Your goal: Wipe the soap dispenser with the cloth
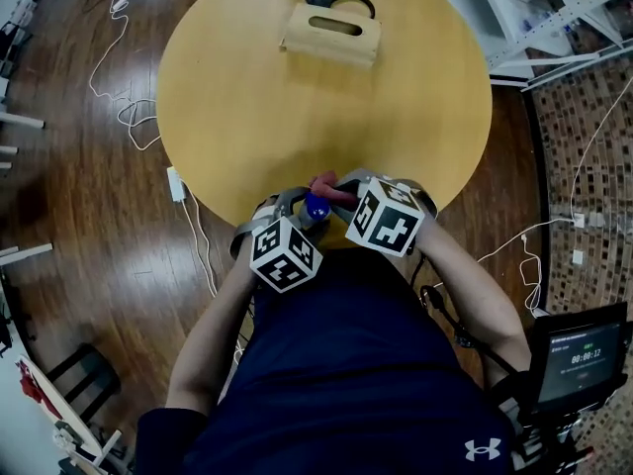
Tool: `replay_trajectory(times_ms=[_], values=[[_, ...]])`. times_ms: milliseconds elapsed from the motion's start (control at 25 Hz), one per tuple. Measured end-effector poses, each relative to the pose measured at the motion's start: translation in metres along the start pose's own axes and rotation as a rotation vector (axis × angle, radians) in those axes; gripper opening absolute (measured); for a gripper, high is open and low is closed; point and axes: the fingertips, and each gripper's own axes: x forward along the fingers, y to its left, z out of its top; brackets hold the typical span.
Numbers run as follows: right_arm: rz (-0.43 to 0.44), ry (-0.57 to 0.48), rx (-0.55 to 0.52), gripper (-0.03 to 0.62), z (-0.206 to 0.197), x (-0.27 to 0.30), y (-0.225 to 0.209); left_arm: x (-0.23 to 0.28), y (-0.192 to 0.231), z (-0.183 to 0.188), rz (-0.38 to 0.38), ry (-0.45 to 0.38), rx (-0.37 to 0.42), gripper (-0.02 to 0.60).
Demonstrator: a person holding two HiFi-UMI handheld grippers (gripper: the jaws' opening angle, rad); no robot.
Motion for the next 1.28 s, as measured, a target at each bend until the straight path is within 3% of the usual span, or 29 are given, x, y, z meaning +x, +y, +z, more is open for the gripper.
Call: replay_trajectory(times_ms=[80, 240, 440, 640, 840, 1000, 1200, 1280], values=[[-0.007, 0.003, 0.034, 0.072, -0.005, 0.001, 0.007, -0.005, 0.004, -0.004, 0.026, 0.022, -0.01, 0.269], [-0.001, -0.024, 0.156, 0.072, -0.008, -0.002, 0.019, -0.012, 0.002, -0.02, 0.056, 0.036, -0.135, 0.266], [0.094, 0.055, 0.131, 0.072, -0.026, -0.017, 0.045, -0.013, -0.003, -0.022, 0.066, 0.026, -0.054, 0.241], [-0.018, 0.033, 0.2, 0.072, -0.017, -0.026, -0.002, -0.016, 0.01, -0.022, 0.025, 0.023, 0.027, 0.233], [0.043, 0.094, 0.064, 0.072, 0.0, -0.01, 0.024, -0.017, 0.009, -0.02, 0.027, 0.046, 0.03, 0.235], [0.162, 0.128, 0.056, 0.072, -0.019, -0.016, 0.061, -0.018, 0.008, -0.022, 0.06, 0.039, 0.027, 0.233], [0.001, 0.059, 0.172, 0.072, -0.014, -0.024, 0.002, -0.017, 0.009, -0.024, 0.007, 0.049, 0.105, 0.232], [0.008, 0.056, 0.139, 0.072, -0.005, -0.015, -0.002, -0.014, 0.008, -0.024, -0.009, 0.055, 0.134, 0.232]])
